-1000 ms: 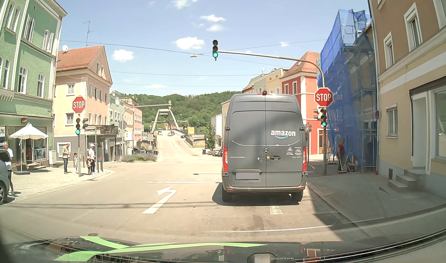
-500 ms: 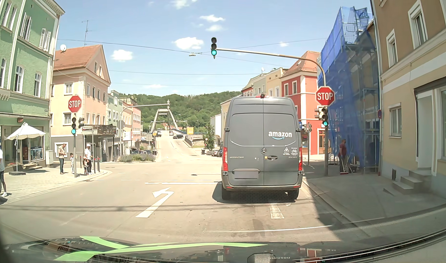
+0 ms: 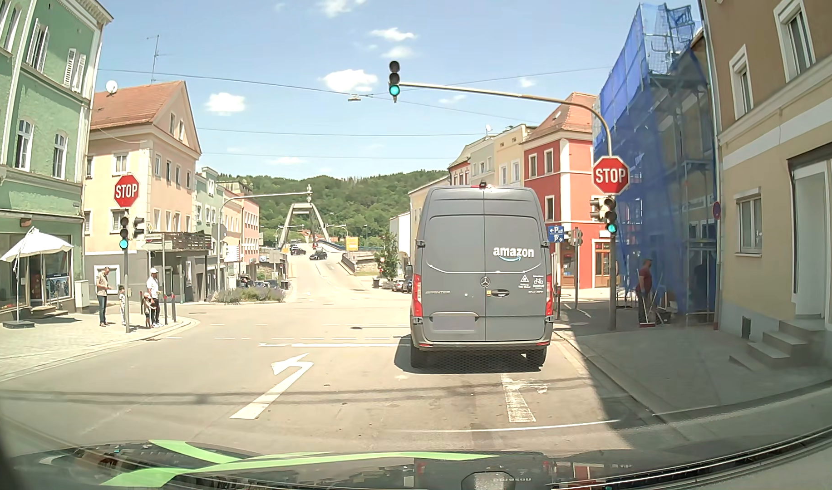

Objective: Follow the waypoints while adhering to traffic rules and regulations

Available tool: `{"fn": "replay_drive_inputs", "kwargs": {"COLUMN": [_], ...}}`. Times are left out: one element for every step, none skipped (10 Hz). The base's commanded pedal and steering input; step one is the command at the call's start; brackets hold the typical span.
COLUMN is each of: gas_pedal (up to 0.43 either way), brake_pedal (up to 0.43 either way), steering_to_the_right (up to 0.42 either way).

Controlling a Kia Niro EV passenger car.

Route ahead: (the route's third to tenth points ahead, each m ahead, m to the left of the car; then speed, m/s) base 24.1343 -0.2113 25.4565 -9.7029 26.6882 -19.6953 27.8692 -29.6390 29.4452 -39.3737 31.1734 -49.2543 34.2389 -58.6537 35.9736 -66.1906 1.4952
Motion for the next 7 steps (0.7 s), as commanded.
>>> {"fn": "replay_drive_inputs", "kwargs": {"gas_pedal": [0.039, 0.039, 0.047, 0.059, 0.059, 0.059, 0.059], "brake_pedal": [0.000, 0.000, 0.000, 0.000, 0.000, 0.000, 0.000], "steering_to_the_right": [0.020, 0.015, 0.013, 0.013, 0.012, 0.012, 0.012]}}
